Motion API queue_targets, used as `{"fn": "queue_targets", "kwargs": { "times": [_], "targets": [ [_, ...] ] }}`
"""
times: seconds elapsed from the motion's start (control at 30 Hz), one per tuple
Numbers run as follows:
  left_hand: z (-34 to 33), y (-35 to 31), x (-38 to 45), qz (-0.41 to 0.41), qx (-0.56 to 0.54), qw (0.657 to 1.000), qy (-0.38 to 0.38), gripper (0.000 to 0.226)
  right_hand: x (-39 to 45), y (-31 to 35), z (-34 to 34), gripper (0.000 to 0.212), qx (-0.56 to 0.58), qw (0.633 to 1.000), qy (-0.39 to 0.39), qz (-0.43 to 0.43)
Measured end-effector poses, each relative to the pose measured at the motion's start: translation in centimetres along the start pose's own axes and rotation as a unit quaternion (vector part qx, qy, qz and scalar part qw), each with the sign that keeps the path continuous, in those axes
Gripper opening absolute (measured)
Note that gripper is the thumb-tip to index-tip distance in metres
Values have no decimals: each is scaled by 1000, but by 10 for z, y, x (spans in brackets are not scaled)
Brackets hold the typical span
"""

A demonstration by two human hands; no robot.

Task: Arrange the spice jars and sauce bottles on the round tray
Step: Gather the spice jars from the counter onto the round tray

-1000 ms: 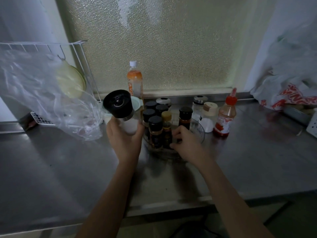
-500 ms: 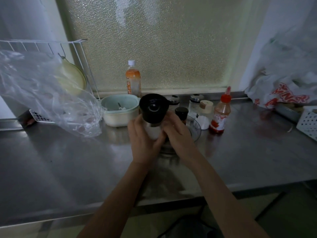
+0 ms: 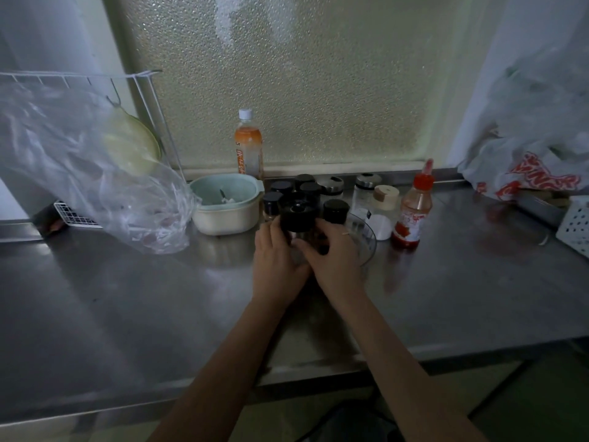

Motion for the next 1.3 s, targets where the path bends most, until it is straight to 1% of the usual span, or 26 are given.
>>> {"fn": "queue_targets", "kwargs": {
  "times": [0.07,0.13,0.17,0.23,0.3,0.33,0.4,0.47,0.5,0.53,0.6,0.7,0.8,0.83,0.9,0.93,0.97,1.0,1.07,1.1,1.13,1.17,1.2,1.23,1.27,1.3],
  "targets": [
    [4,3,1,19,8,999,-25,71,-2,2,-1,37,6,1000,3,7],
    [6,5,3,26,23,999,-42,72,-4,5,9,32,20,999,-24,24],
    [6,6,3,35,27,998,-47,73,-6,6,20,29,26,997,-60,36],
    [6,9,3,52,27,997,-53,72,-4,-3,47,29,27,985,-164,37],
    [6,11,2,60,26,996,-56,68,5,-26,75,41,28,965,-259,-5],
    [6,13,3,64,27,996,-57,66,13,-41,86,51,19,958,-283,-37],
    [4,17,3,76,30,995,-55,59,34,-68,102,69,-40,951,-285,-109],
    [3,20,3,83,36,994,-54,56,54,-88,111,80,-73,951,-253,-159],
    [3,20,3,85,40,994,-55,55,62,-96,112,82,-55,956,-225,-180],
    [2,21,3,86,44,994,-56,55,69,-103,110,79,-23,960,-199,-198],
    [2,20,3,84,51,994,-55,53,79,-113,106,67,11,961,-174,-216],
    [2,19,3,82,57,993,-56,53,85,-118,106,58,-19,955,-198,-220],
    [2,20,3,85,56,993,-57,54,81,-113,109,60,-58,949,-214,-222],
    [2,20,3,84,57,993,-59,53,74,-108,112,61,-57,946,-242,-207],
    [1,21,3,81,60,993,-62,52,56,-89,115,63,-30,940,-306,-145],
    [1,21,3,81,59,993,-62,52,48,-77,113,62,-4,943,-314,-109],
    [0,21,3,81,59,993,-62,52,43,-65,108,59,26,952,-294,-79],
    [0,22,3,80,59,993,-62,52,39,-53,100,54,46,965,-252,-57],
    [0,23,3,79,58,993,-62,53,38,-38,76,45,52,987,-144,-48],
    [1,23,3,78,57,993,-61,54,38,-35,65,45,52,993,-94,-54],
    [1,23,3,79,56,993,-61,56,38,-35,55,50,56,995,-51,-64],
    [2,23,3,81,54,993,-62,57,38,-36,47,59,64,995,-16,-78],
    [2,22,3,82,52,993,-62,57,39,-39,43,68,72,993,6,-89],
    [2,22,3,83,51,993,-62,56,38,-41,44,71,77,992,13,-98],
    [2,22,2,82,50,993,-62,56,39,-43,48,66,79,992,-3,-99],
    [1,22,2,82,50,993,-62,56,40,-43,55,57,80,991,-39,-96]
  ]
}}
Point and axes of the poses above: each hand's wrist, its own x-axis towards the middle knuckle, its own z-axis out of the back of the hand, y = z × x, the point moved 5 cm from there along x, towards the middle knuckle, and after that the axes turned 9 degrees about -z, right-handed, at the moved point
